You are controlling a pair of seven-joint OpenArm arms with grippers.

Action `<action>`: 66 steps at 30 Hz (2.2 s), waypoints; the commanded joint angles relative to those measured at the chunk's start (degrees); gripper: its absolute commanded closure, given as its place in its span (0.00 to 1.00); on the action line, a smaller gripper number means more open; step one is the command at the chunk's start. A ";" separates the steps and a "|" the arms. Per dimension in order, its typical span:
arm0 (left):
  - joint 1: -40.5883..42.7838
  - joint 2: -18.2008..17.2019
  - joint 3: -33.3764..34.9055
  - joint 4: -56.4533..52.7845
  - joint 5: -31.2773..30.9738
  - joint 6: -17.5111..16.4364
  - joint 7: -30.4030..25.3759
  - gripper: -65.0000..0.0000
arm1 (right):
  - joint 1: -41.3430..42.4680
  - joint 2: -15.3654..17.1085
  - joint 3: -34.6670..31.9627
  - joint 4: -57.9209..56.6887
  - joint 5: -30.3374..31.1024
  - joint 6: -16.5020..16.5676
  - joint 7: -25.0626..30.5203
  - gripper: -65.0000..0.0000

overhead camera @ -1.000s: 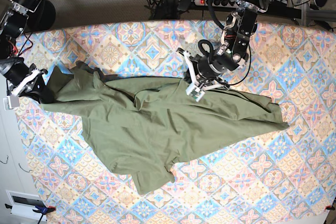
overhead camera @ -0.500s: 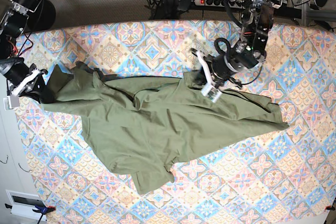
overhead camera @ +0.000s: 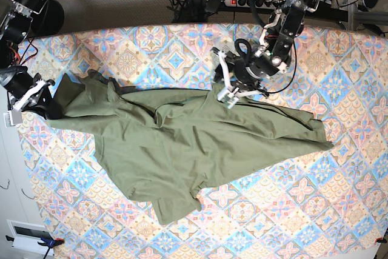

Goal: Layout the t-shirt on the table in an organized manner, then fold the t-shirt properly
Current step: 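Release the sleeve and move the left gripper over the t-shirt collar, then grasp the shirt edge with the left gripper and lift it up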

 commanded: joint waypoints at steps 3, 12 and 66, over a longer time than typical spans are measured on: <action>-1.19 0.89 0.37 -0.30 2.47 0.34 -2.21 0.61 | 0.61 1.44 0.61 1.08 1.29 0.19 1.58 0.99; -1.45 2.47 0.29 -4.00 8.18 0.34 -8.01 0.76 | 0.61 1.44 0.61 1.08 1.29 0.19 1.58 0.99; 43.12 -0.69 -70.13 14.20 -59.42 -8.54 12.03 1.00 | -10.12 1.79 9.05 2.75 1.11 0.19 -7.21 0.99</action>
